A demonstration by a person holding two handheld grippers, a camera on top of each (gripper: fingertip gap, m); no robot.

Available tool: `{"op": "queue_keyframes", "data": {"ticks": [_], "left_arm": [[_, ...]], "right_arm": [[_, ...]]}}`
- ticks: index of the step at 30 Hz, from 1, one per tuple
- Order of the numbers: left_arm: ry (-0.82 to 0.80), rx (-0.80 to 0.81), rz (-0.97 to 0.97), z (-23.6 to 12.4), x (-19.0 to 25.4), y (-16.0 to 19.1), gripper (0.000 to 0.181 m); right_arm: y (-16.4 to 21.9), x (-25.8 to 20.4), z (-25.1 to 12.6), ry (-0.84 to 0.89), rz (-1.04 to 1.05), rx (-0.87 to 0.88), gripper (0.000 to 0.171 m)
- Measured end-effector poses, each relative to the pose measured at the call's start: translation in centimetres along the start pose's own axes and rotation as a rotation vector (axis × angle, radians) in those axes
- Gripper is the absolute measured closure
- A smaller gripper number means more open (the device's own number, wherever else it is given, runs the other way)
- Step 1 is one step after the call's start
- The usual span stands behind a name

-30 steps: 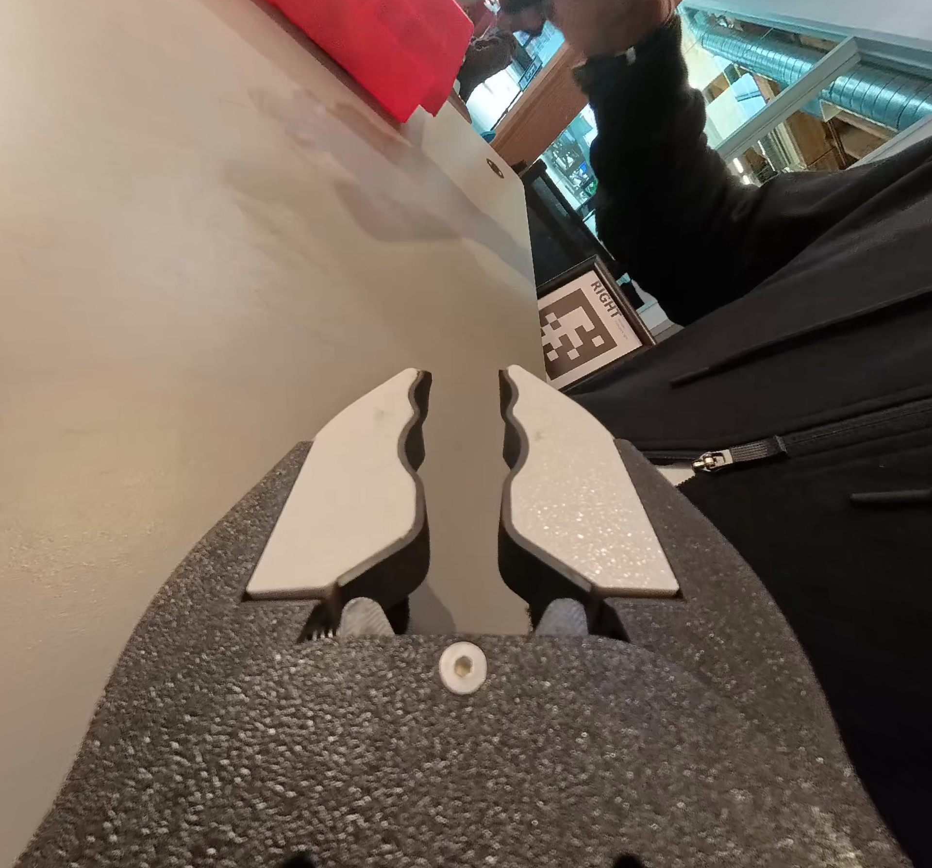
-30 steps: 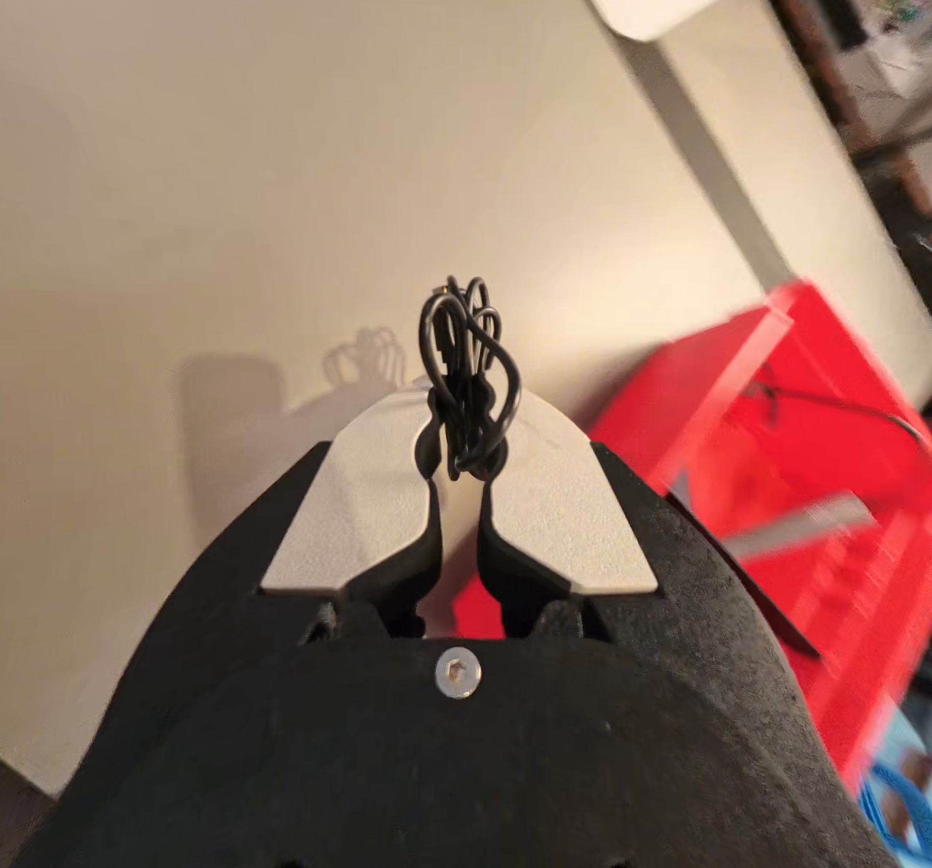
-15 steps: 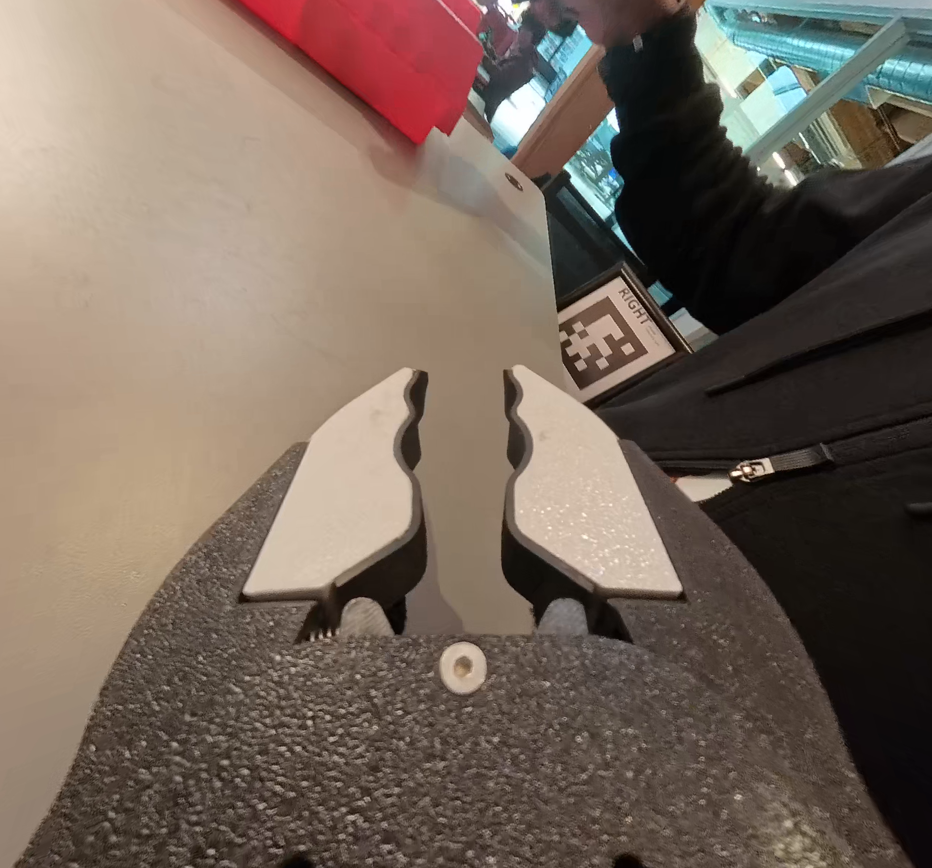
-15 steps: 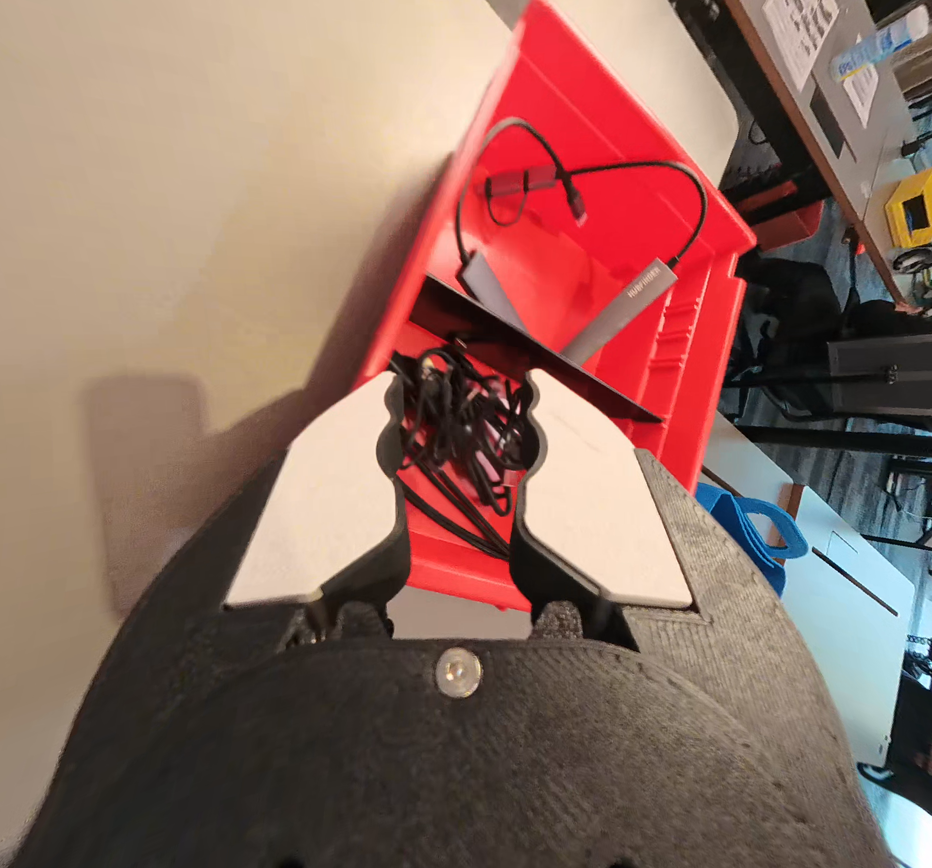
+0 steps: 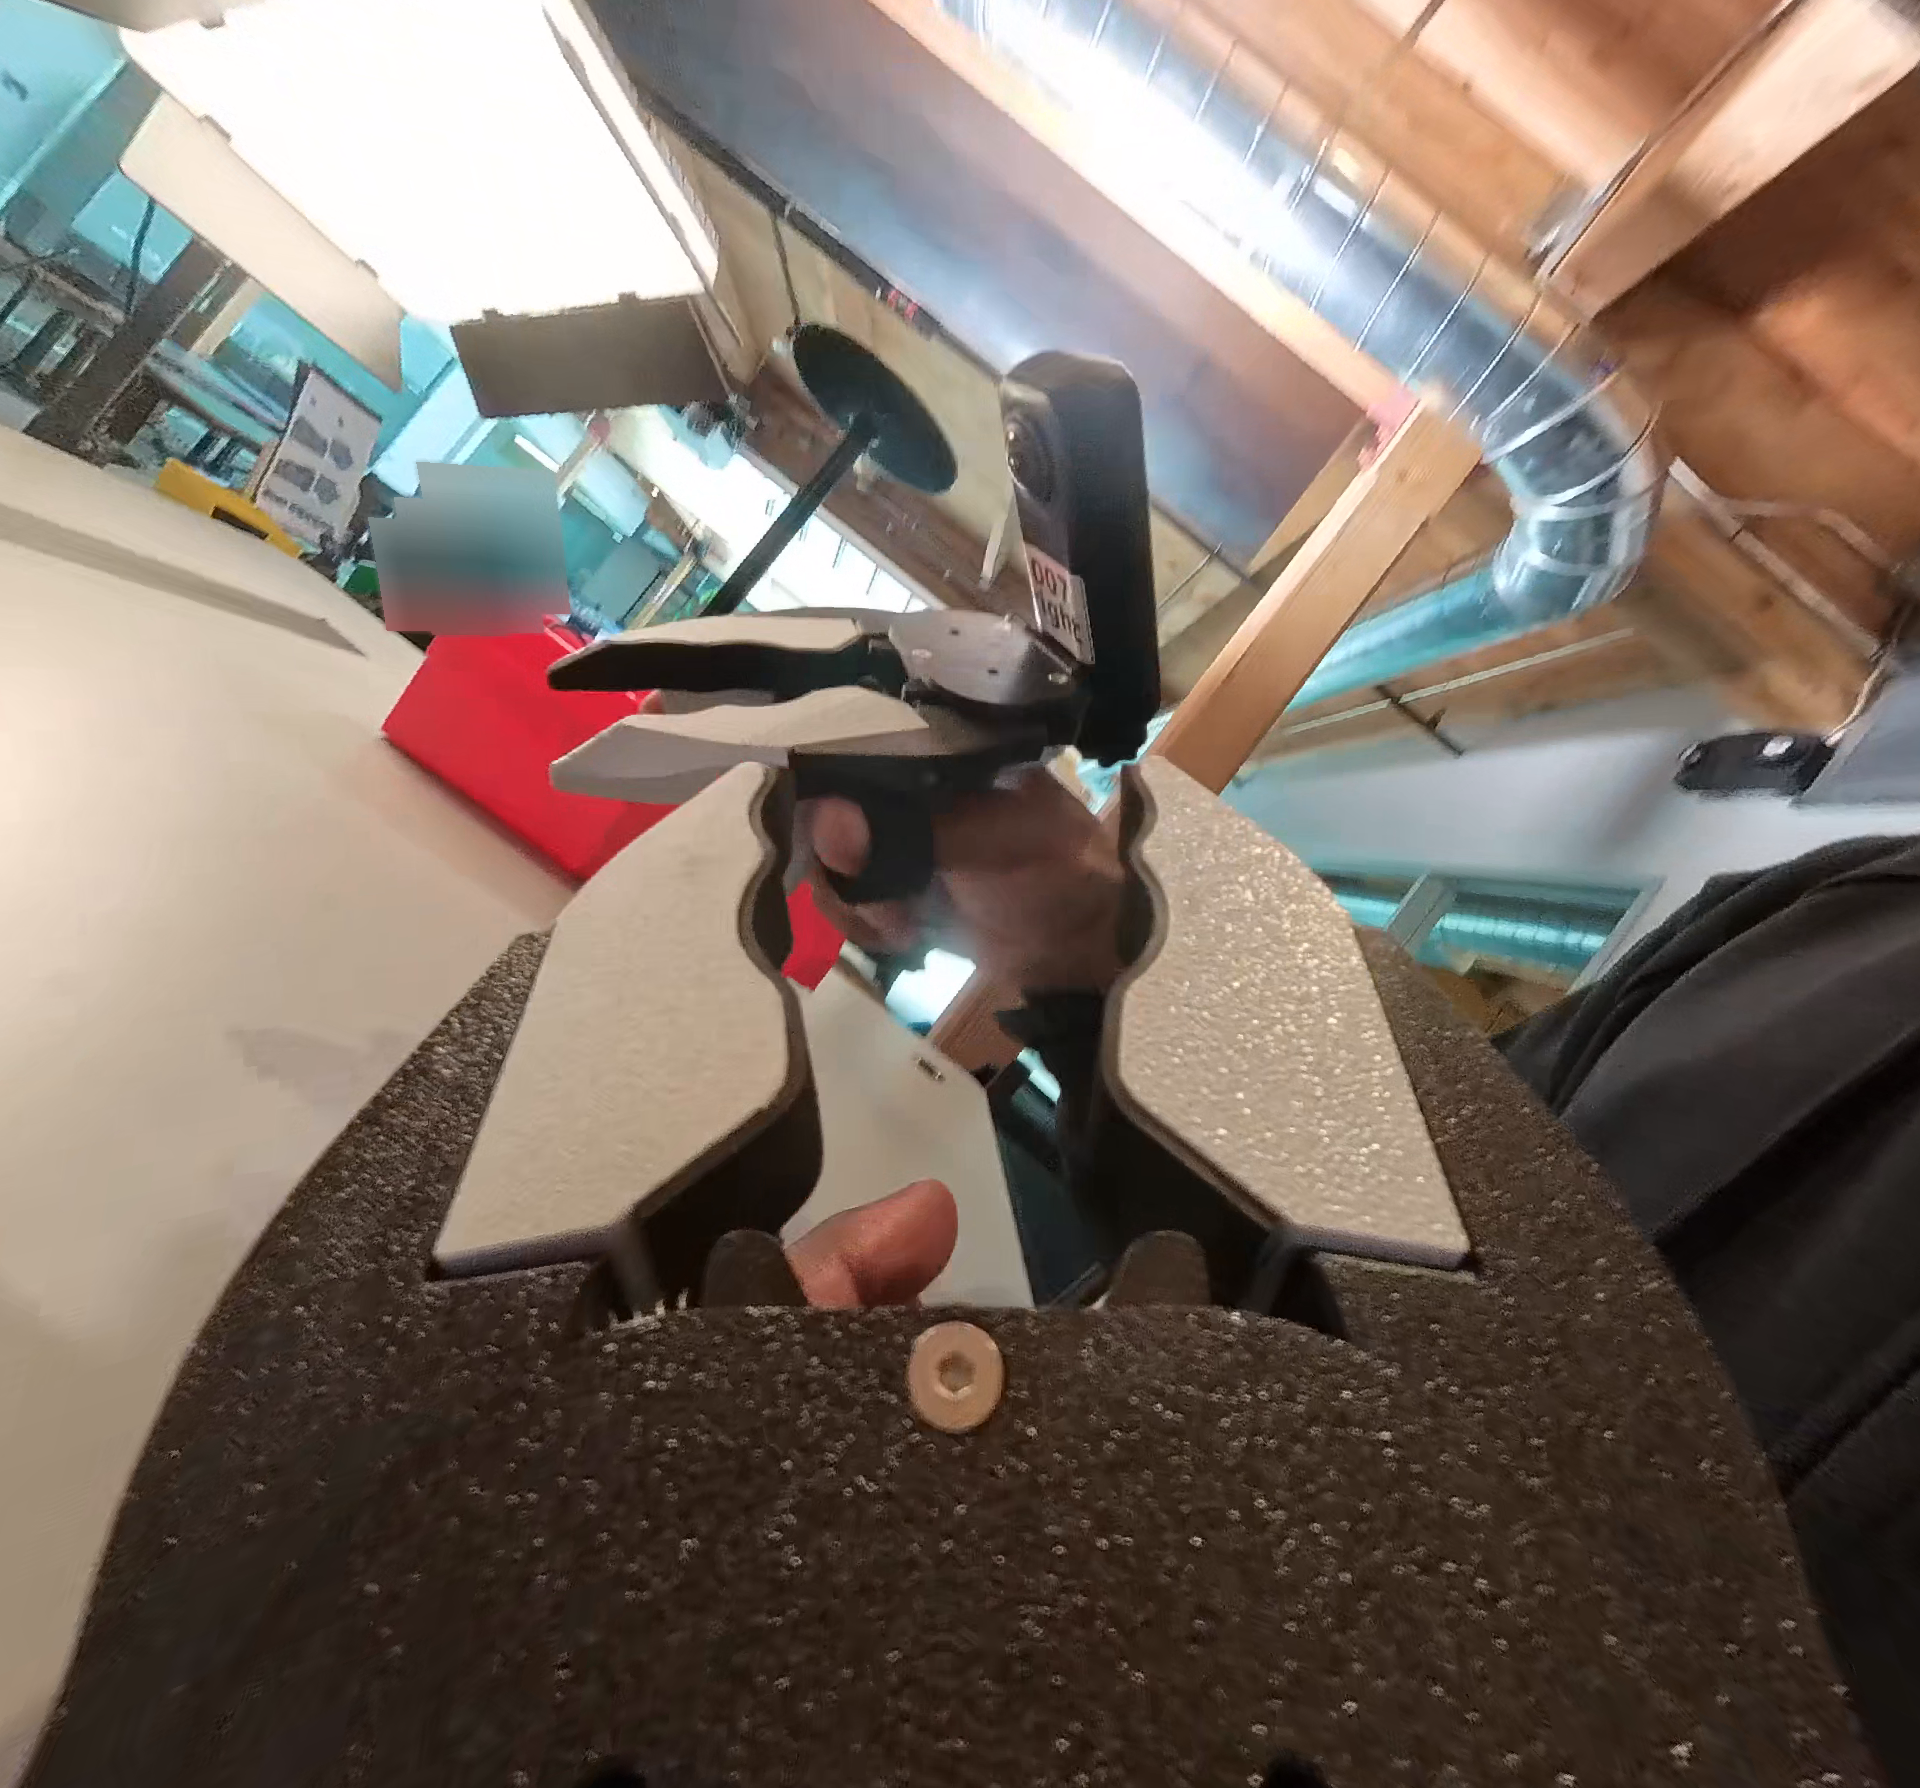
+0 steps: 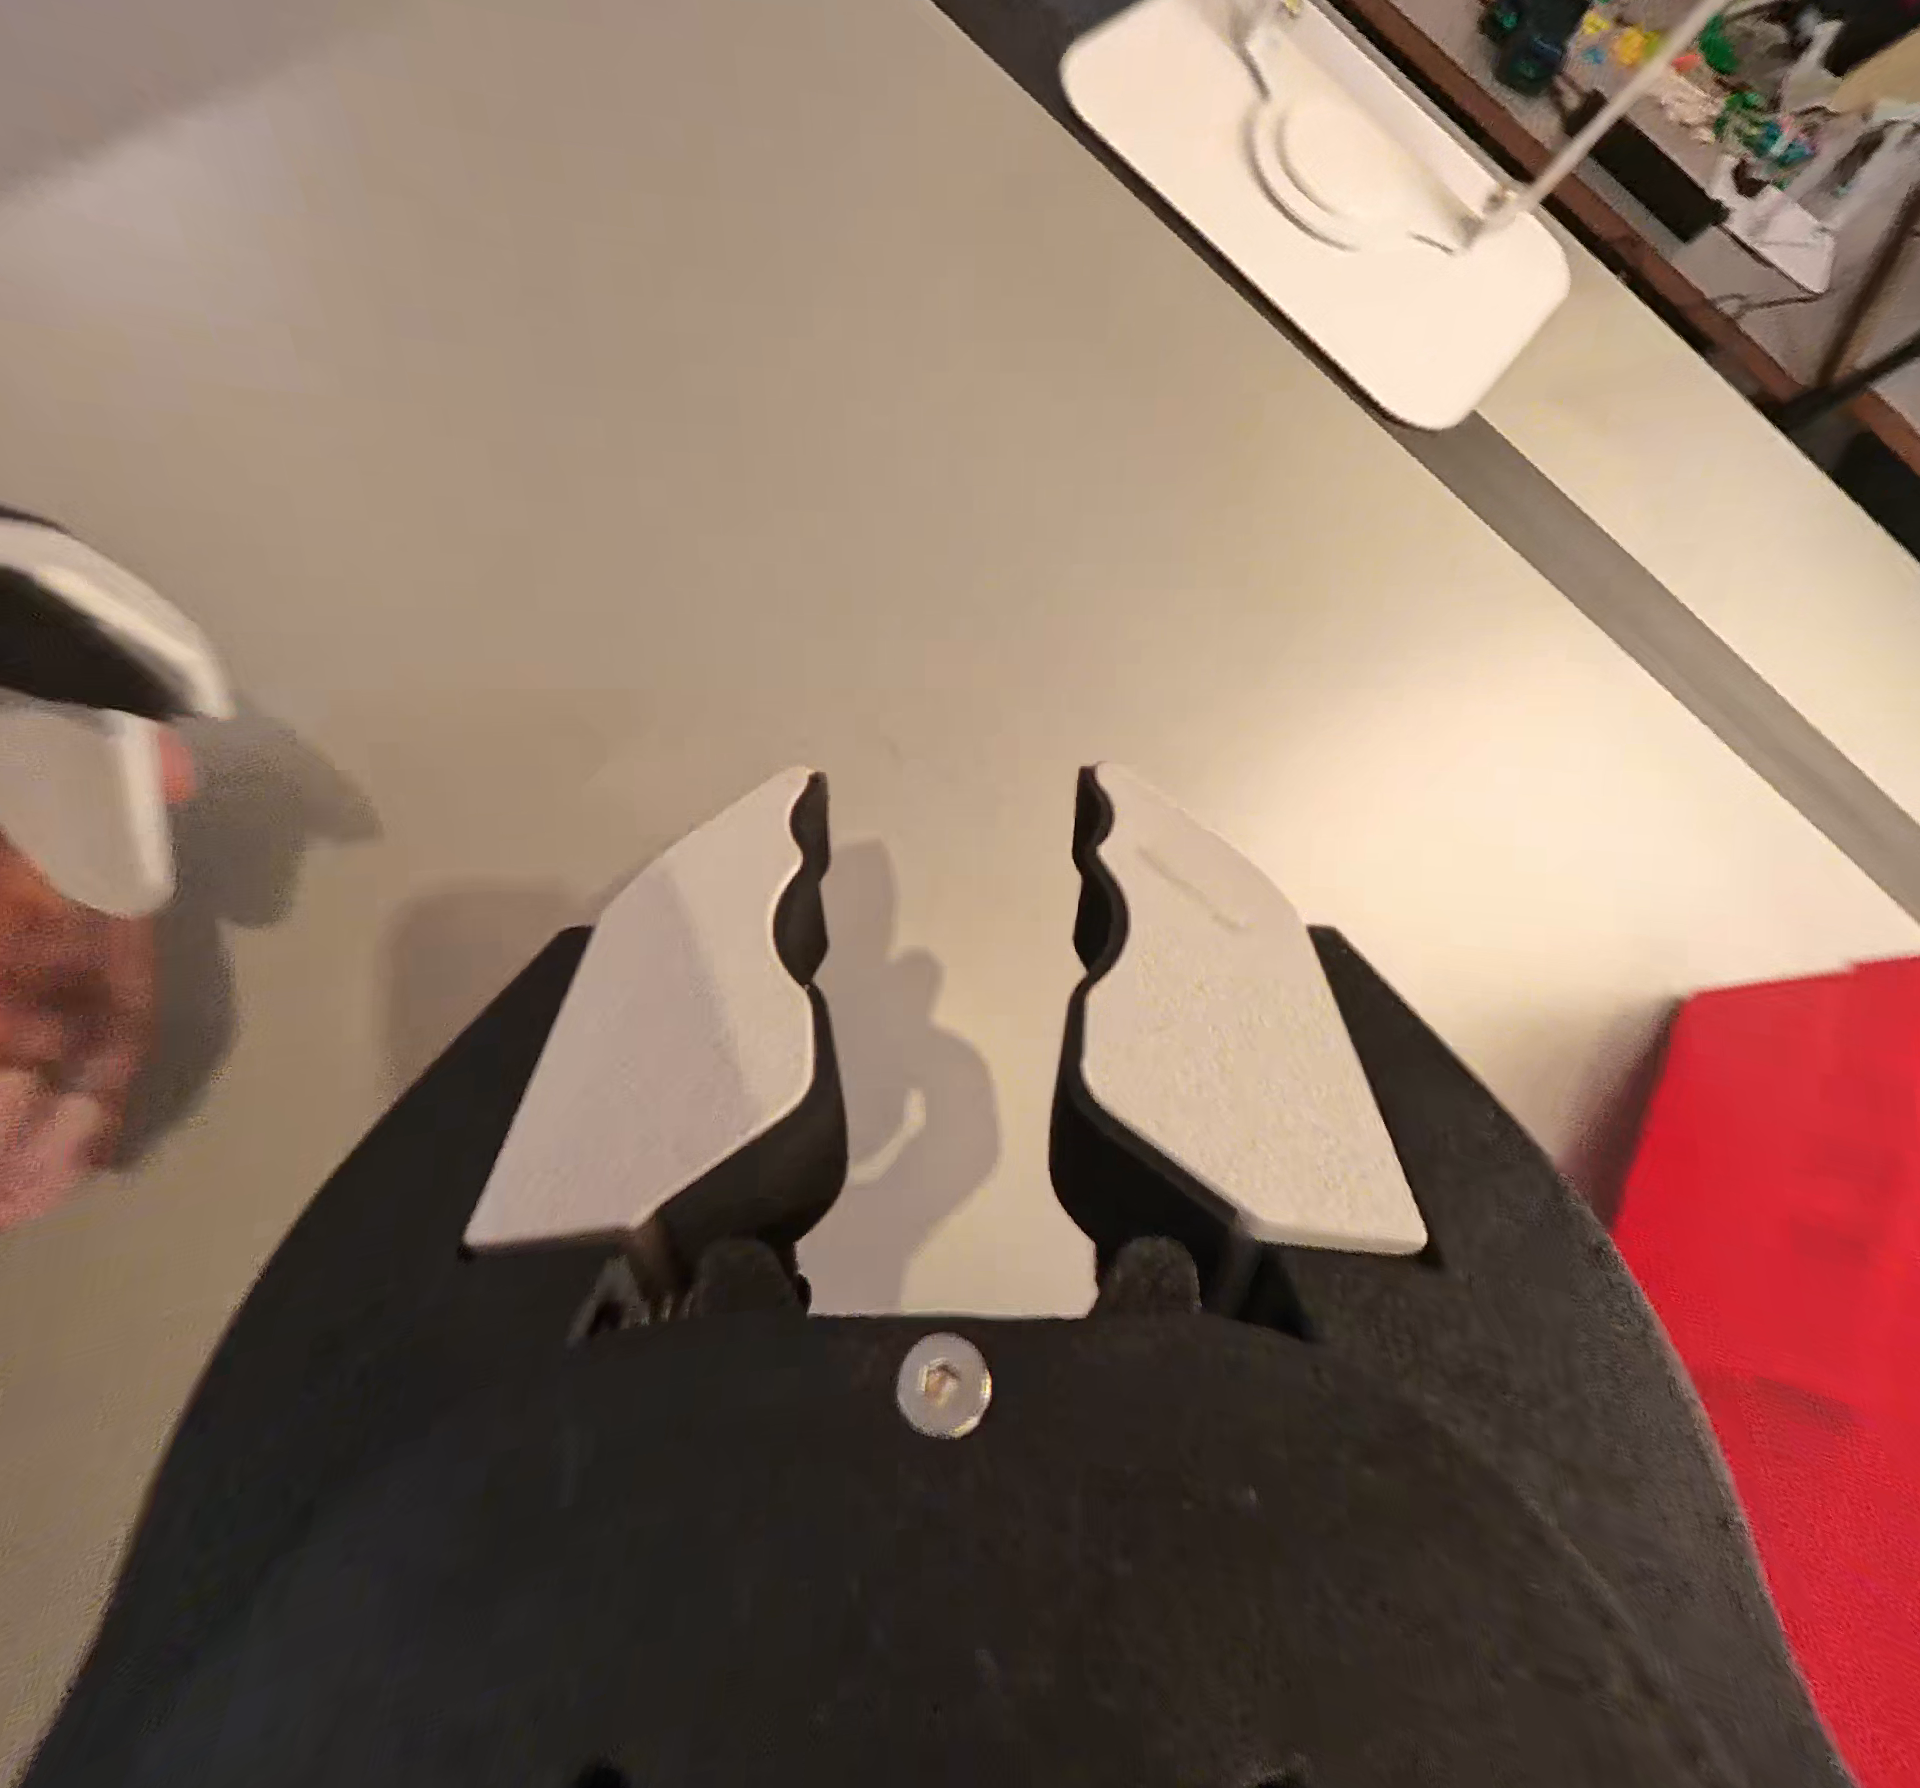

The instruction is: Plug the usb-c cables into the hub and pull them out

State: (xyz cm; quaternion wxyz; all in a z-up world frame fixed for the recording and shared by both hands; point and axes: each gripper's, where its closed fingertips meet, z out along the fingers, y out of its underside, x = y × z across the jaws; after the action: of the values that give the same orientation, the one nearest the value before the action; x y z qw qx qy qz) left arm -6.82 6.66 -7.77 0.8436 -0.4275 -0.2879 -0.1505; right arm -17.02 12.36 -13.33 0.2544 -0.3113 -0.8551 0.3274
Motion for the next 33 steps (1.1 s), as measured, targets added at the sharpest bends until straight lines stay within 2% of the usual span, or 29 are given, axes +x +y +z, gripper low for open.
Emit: {"op": "queue_keyframes", "data": {"ticks": [6, 10, 20, 23, 25, 29, 33], "left_arm": [[0.072, 0.219, -0.1, -0.3, -0.3, -1.4, 0.116], [0.122, 0.342, -0.089, -0.5, 0.1, -2.4, 0.115], [0.213, 0.45, -0.079, -0.4, 0.8, -3.4, 0.116], [0.18, 0.453, -0.092, -0.3, -0.1, -3.5, 0.112], [0.151, 0.441, -0.075, -0.3, -0.5, -3.2, 0.112], [0.1, 0.388, -0.047, 0.7, -0.9, -2.3, 0.105], [0.06, 0.256, -0.001, 2.2, -1.2, -0.5, 0.103]], "right_arm": [[-3.2, -4.7, 1.0, -0.123, 0.093, 0.123, 0.128], [-4.5, -5.3, 0.9, -0.116, 0.131, 0.18, 0.136], [-6.4, -5.2, 0.7, -0.145, 0.354, 0.311, 0.142], [-6.7, -4.8, 0.8, -0.175, 0.488, 0.386, 0.139], [-7.6, -4.9, 0.3, -0.262, 0.609, 0.493, 0.142], [-8.3, -4.2, -0.1, -0.385, 0.805, 0.638, 0.133], [-8.5, -1.7, -1.3, -0.371, 0.921, 0.791, 0.131]]}}
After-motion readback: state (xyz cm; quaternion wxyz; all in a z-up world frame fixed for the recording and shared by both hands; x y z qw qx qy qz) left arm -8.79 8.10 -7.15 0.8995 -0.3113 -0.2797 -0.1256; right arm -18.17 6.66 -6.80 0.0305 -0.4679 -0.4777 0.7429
